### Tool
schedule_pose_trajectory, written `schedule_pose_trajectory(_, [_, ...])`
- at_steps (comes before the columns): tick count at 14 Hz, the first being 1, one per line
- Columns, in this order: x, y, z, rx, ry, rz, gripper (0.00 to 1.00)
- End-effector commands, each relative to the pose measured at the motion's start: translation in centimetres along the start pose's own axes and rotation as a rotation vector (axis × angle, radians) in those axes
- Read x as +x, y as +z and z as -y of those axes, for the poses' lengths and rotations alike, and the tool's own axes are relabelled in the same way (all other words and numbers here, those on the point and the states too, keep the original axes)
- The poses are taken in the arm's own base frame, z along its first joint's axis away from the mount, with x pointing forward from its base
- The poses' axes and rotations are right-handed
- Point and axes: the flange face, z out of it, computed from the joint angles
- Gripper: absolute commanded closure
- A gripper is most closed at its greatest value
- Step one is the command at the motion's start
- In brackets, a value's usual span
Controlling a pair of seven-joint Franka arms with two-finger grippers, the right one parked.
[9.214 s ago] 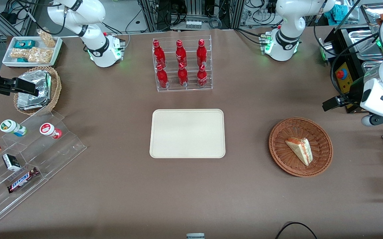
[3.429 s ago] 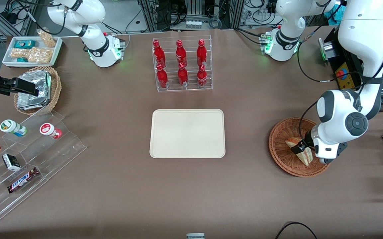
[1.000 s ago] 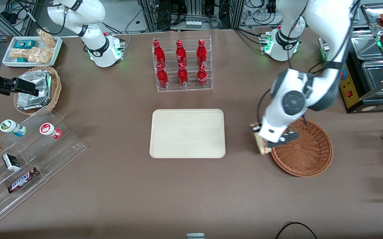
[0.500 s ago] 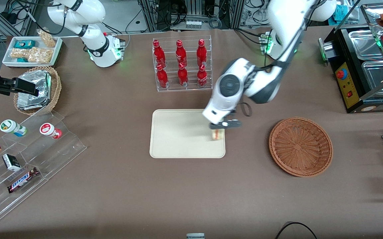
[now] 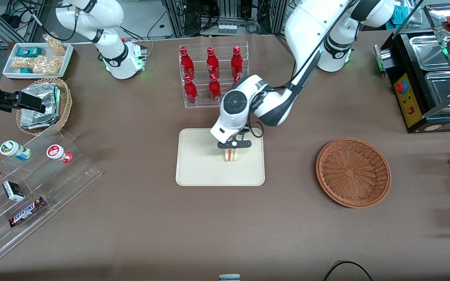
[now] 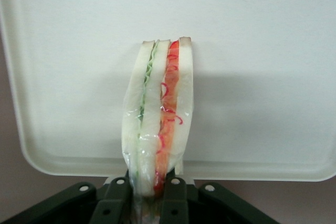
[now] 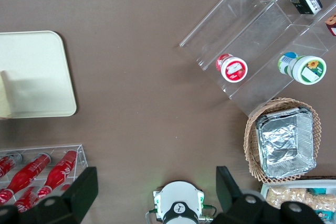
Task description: Place sandwich from basket to tray
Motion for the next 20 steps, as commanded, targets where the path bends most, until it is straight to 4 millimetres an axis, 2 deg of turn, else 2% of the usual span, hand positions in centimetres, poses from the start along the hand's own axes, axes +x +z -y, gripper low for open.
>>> schedule_pose_trajectory(1, [1.2, -0.8, -1.7, -0.025, -0.023, -0.019, 0.76])
schedule_pose_trajectory(2, [1.3, -0.4, -1.7, -0.026, -0.027, -0.015, 0.69])
schedule_pose_trajectory(3, [1.6, -0.1, -1.9, -0.032, -0.038, -0.017, 0.39])
schedule_pose_trajectory(4, [2.1, -0.3, -2.4, -0.043, -0.071, -0.023, 0.22])
schedule_pose_trajectory(5, [2.6, -0.7, -2.5, -0.051, -0.100, -0.031, 0.00])
schedule_pose_trajectory(8, [3.8, -1.4, -1.6, -0.054, -0.128, -0.039, 0.00])
schedule_pose_trajectory(10, [6.1, -2.1, 0.5, -0.039, -0.172, -0.069, 0.00])
schedule_pose_trajectory(12, [6.8, -4.9, 2.1, -0.015, -0.194, -0.076, 0.00])
schedule_pose_trajectory(13, [7.7, -6.6, 4.0, 0.012, -0.217, -0.078, 0.00])
schedule_pose_trajectory(15, [7.8, -10.3, 7.6, 0.066, -0.229, -0.056, 0.00])
schedule_pose_trajectory(16, [8.1, -12.1, 10.5, 0.077, -0.219, -0.044, 0.00])
schedule_pose_trajectory(20, [10.6, -19.7, 24.2, 0.115, -0.214, 0.089, 0.00])
